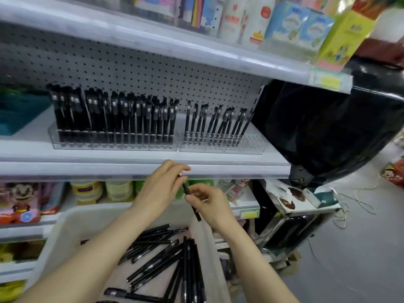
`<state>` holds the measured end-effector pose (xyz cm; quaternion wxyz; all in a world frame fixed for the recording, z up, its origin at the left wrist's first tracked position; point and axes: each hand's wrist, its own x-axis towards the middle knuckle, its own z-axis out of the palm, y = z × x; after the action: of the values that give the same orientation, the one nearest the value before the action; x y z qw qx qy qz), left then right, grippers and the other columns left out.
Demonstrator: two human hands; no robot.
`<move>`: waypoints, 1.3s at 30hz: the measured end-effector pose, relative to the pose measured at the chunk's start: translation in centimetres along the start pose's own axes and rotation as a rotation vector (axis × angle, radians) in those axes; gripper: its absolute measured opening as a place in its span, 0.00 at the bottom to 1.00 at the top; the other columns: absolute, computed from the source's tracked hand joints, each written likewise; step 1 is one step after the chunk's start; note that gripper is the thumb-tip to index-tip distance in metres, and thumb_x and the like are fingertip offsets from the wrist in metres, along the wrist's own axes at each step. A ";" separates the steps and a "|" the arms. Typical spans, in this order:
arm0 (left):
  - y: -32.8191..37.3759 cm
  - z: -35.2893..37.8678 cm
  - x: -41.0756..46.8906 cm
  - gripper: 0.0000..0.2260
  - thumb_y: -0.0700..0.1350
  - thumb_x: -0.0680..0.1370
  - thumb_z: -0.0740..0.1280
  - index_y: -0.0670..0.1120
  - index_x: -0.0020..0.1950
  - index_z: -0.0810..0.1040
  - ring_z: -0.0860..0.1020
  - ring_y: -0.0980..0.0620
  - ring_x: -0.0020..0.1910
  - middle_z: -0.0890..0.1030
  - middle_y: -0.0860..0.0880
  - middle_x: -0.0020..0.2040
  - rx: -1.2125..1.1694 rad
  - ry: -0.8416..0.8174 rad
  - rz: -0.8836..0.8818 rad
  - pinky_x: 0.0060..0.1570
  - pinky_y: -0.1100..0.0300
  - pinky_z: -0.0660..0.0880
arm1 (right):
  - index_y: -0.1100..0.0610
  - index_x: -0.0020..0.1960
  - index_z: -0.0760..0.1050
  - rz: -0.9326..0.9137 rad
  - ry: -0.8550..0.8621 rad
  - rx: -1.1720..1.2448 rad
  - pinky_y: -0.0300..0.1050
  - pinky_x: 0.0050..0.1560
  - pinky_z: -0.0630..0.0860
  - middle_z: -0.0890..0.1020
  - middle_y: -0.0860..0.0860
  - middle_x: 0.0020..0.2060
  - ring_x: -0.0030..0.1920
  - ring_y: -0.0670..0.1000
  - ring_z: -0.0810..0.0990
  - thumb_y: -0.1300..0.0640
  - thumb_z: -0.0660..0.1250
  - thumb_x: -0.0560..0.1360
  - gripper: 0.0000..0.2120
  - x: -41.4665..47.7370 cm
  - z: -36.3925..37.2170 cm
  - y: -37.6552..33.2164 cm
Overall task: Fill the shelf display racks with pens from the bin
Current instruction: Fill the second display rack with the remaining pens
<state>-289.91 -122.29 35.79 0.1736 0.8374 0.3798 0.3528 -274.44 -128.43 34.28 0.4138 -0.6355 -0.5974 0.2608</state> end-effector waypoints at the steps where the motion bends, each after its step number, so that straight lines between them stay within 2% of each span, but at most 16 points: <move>1: 0.7 0.3 1.0 0.16 0.48 0.82 0.61 0.53 0.70 0.71 0.74 0.55 0.54 0.72 0.55 0.55 -0.005 -0.005 -0.007 0.51 0.61 0.68 | 0.53 0.49 0.82 -0.001 0.015 -0.007 0.39 0.46 0.75 0.83 0.44 0.39 0.39 0.42 0.78 0.59 0.71 0.75 0.04 0.5 -1.2 0.1; 3: 1.9 1.3 3.3 0.22 0.49 0.82 0.61 0.56 0.75 0.63 0.73 0.56 0.55 0.73 0.55 0.60 -0.008 -0.007 -0.013 0.54 0.61 0.68 | 0.52 0.48 0.82 -0.004 0.059 -0.018 0.40 0.44 0.76 0.82 0.43 0.35 0.37 0.41 0.78 0.58 0.70 0.75 0.03 1.8 -3.8 0.6; 5: 3.0 2.4 5.7 0.26 0.50 0.82 0.61 0.57 0.78 0.55 0.73 0.55 0.58 0.73 0.55 0.64 -0.005 0.000 -0.029 0.59 0.60 0.69 | 0.53 0.48 0.82 0.020 0.134 -0.007 0.47 0.45 0.78 0.80 0.43 0.33 0.35 0.42 0.77 0.58 0.70 0.75 0.03 3.4 -6.8 0.9; 6: 3.3 3.0 6.8 0.27 0.50 0.82 0.61 0.56 0.79 0.54 0.72 0.54 0.62 0.71 0.54 0.67 0.025 0.000 -0.026 0.63 0.57 0.68 | 0.53 0.48 0.81 0.026 0.190 -0.006 0.51 0.47 0.79 0.80 0.43 0.33 0.35 0.43 0.78 0.57 0.70 0.75 0.03 4.3 -8.4 1.1; 7: 3.5 3.6 7.9 0.26 0.49 0.82 0.60 0.55 0.79 0.55 0.69 0.52 0.68 0.69 0.52 0.70 0.085 -0.002 -0.007 0.68 0.56 0.66 | 0.53 0.49 0.81 0.021 0.249 -0.011 0.53 0.47 0.80 0.80 0.44 0.34 0.36 0.44 0.78 0.57 0.71 0.75 0.03 5.2 -10.0 1.2; 9: 3.5 4.6 9.9 0.23 0.48 0.82 0.59 0.52 0.78 0.60 0.64 0.51 0.72 0.66 0.50 0.73 0.238 0.003 0.054 0.71 0.54 0.62 | 0.53 0.52 0.80 0.000 0.360 -0.029 0.53 0.47 0.80 0.80 0.46 0.36 0.38 0.47 0.80 0.57 0.71 0.75 0.06 6.9 -13.2 1.4; 12: 3.1 5.9 12.0 0.22 0.48 0.82 0.61 0.49 0.76 0.64 0.64 0.48 0.71 0.66 0.48 0.73 0.418 0.014 0.071 0.72 0.51 0.63 | 0.52 0.51 0.77 -0.022 0.510 -0.056 0.48 0.48 0.80 0.81 0.48 0.38 0.42 0.51 0.82 0.58 0.70 0.76 0.06 9.6 -17.2 1.6; 15: 2.6 7.0 12.8 0.22 0.48 0.80 0.64 0.48 0.74 0.67 0.69 0.45 0.67 0.70 0.46 0.70 0.524 0.020 0.050 0.69 0.48 0.66 | 0.55 0.52 0.77 -0.036 0.609 -0.108 0.50 0.51 0.79 0.83 0.49 0.40 0.45 0.51 0.83 0.56 0.67 0.77 0.05 12.5 -19.3 2.0; 19: 2.3 7.6 12.7 0.21 0.44 0.77 0.69 0.46 0.69 0.74 0.73 0.43 0.60 0.76 0.45 0.64 0.576 0.073 0.059 0.62 0.46 0.71 | 0.57 0.56 0.78 -0.050 0.607 -0.137 0.51 0.52 0.79 0.82 0.49 0.41 0.46 0.53 0.83 0.56 0.65 0.79 0.08 15.8 -19.5 2.5; 23: 2.3 7.7 12.6 0.20 0.43 0.76 0.70 0.46 0.68 0.75 0.73 0.43 0.58 0.77 0.46 0.61 0.574 0.103 0.073 0.61 0.45 0.72 | 0.58 0.54 0.78 -0.055 0.568 -0.137 0.53 0.50 0.80 0.83 0.53 0.42 0.45 0.55 0.83 0.58 0.66 0.79 0.06 17.8 -18.8 3.6; 25: 2.4 7.8 12.6 0.21 0.43 0.75 0.71 0.46 0.68 0.75 0.73 0.43 0.58 0.77 0.46 0.61 0.570 0.113 0.074 0.60 0.45 0.72 | 0.60 0.53 0.79 -0.033 0.513 -0.178 0.50 0.49 0.79 0.83 0.55 0.44 0.45 0.56 0.82 0.59 0.67 0.78 0.06 18.3 -18.5 4.6; 29: 2.5 7.9 12.5 0.22 0.42 0.75 0.71 0.47 0.69 0.74 0.73 0.44 0.59 0.77 0.47 0.61 0.560 0.123 0.061 0.63 0.45 0.71 | 0.64 0.53 0.81 -0.010 0.432 -0.318 0.37 0.46 0.67 0.79 0.60 0.53 0.46 0.56 0.78 0.59 0.68 0.77 0.09 18.7 -17.9 6.4; 33: 2.3 8.0 12.4 0.22 0.42 0.75 0.71 0.46 0.69 0.74 0.74 0.44 0.59 0.77 0.46 0.61 0.569 0.129 0.072 0.63 0.45 0.71 | 0.64 0.51 0.82 -0.003 0.429 -0.353 0.37 0.46 0.67 0.78 0.59 0.52 0.44 0.56 0.77 0.58 0.69 0.77 0.09 19.1 -17.9 6.6; 37: 2.0 7.9 12.3 0.23 0.42 0.75 0.71 0.46 0.70 0.73 0.73 0.43 0.62 0.76 0.45 0.63 0.543 0.115 0.100 0.64 0.46 0.70 | 0.62 0.42 0.80 0.013 0.424 -0.390 0.39 0.43 0.67 0.78 0.58 0.45 0.36 0.53 0.73 0.60 0.69 0.76 0.06 19.0 -17.6 7.1; 38: 1.8 7.7 12.2 0.23 0.42 0.76 0.70 0.46 0.71 0.72 0.72 0.43 0.64 0.75 0.45 0.65 0.521 0.104 0.117 0.65 0.47 0.69 | 0.62 0.43 0.80 0.023 0.430 -0.400 0.39 0.43 0.67 0.77 0.58 0.46 0.36 0.53 0.72 0.61 0.68 0.76 0.05 18.7 -17.5 6.8; 39: 1.6 7.5 11.8 0.23 0.42 0.77 0.69 0.46 0.72 0.71 0.70 0.43 0.66 0.74 0.45 0.67 0.495 0.094 0.132 0.67 0.47 0.68 | 0.62 0.49 0.81 0.032 0.439 -0.404 0.40 0.44 0.67 0.77 0.59 0.49 0.37 0.53 0.72 0.61 0.68 0.76 0.06 18.3 -17.3 6.5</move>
<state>-278.19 -114.50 36.90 -0.0778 0.8599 0.4068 0.2984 -253.82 -113.90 40.84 0.3937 -0.7557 -0.5234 -0.0005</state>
